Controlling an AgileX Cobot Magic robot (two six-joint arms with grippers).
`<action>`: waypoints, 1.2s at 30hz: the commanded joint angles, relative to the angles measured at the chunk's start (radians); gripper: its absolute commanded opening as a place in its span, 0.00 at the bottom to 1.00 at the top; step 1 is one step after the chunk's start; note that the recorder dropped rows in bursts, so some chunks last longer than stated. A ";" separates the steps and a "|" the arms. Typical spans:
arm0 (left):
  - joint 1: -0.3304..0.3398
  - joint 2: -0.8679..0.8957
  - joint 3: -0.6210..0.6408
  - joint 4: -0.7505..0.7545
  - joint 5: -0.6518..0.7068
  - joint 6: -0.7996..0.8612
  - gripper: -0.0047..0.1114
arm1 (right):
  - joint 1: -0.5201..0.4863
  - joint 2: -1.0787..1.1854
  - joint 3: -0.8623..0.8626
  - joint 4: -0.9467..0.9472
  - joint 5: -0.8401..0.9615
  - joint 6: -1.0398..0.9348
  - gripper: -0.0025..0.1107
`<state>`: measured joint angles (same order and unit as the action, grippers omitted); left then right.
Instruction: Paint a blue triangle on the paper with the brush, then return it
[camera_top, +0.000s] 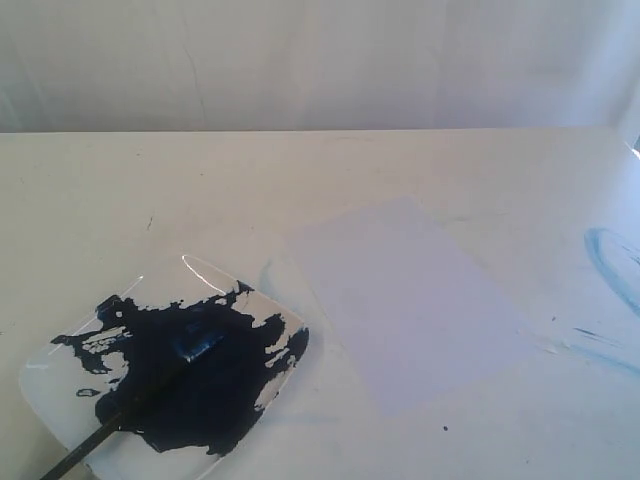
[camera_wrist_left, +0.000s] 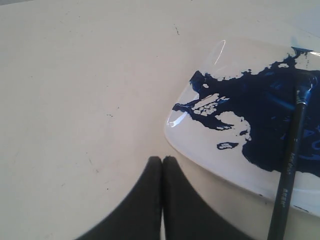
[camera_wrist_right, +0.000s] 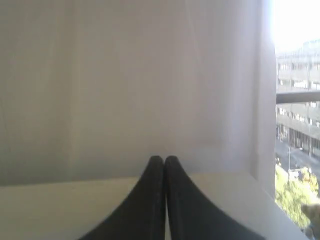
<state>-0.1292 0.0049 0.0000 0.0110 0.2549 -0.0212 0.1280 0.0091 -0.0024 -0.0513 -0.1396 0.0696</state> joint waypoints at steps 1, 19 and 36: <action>0.000 -0.005 0.000 -0.002 0.000 -0.001 0.04 | 0.002 0.001 0.002 0.003 -0.141 0.012 0.02; 0.000 -0.005 0.000 -0.002 0.000 -0.001 0.04 | 0.113 0.261 -0.200 -0.549 0.149 1.000 0.02; 0.000 -0.005 0.000 -0.002 0.000 -0.001 0.04 | 0.809 1.423 -0.965 0.398 0.738 -0.658 0.02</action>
<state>-0.1292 0.0049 0.0000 0.0110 0.2549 -0.0212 0.8757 1.2923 -0.8440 0.1822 0.4913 -0.2911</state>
